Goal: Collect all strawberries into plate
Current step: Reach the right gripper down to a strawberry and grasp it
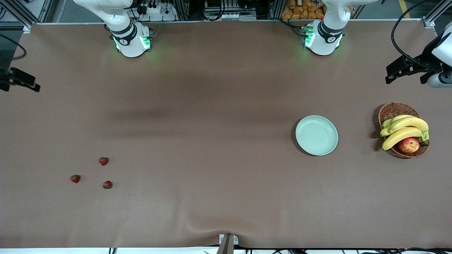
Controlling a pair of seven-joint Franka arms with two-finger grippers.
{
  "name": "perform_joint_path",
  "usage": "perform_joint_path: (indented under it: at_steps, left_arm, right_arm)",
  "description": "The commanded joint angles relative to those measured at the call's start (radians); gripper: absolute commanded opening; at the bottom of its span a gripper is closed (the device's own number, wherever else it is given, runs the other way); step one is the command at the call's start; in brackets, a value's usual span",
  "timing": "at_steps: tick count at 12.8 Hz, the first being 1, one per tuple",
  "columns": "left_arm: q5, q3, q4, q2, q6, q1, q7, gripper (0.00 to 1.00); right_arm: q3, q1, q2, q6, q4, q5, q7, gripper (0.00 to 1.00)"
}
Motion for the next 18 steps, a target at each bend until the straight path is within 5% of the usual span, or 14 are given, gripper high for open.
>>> perform_joint_path:
  at_steps: [1, 9, 16, 17, 18]
  left_arm:
    - [-0.014, 0.001, 0.029, 0.027, -0.001, 0.002, 0.004, 1.0]
    - [-0.017, -0.002, 0.026, 0.073, 0.05, -0.011, 0.0, 1.0]
    - [-0.015, -0.018, 0.007, 0.075, 0.048, -0.013, 0.001, 1.0]
    - [-0.015, -0.019, 0.004, 0.075, 0.048, -0.013, 0.001, 1.0]
    - [-0.015, -0.019, 0.004, 0.075, 0.048, -0.013, 0.001, 1.0]
  right_arm:
    - [0.009, -0.005, 0.173, 0.09, 0.014, -0.003, 0.009, 1.0]
    - [0.013, 0.038, 0.592, 0.603, 0.017, 0.0, 0.004, 1.0]
    - [0.013, 0.032, 0.698, 0.7, 0.007, 0.026, 0.013, 1.0]
    - [0.013, 0.033, 0.698, 0.7, 0.003, 0.026, 0.013, 0.97]
    - [0.013, 0.033, 0.701, 0.7, 0.001, 0.028, 0.015, 0.74]
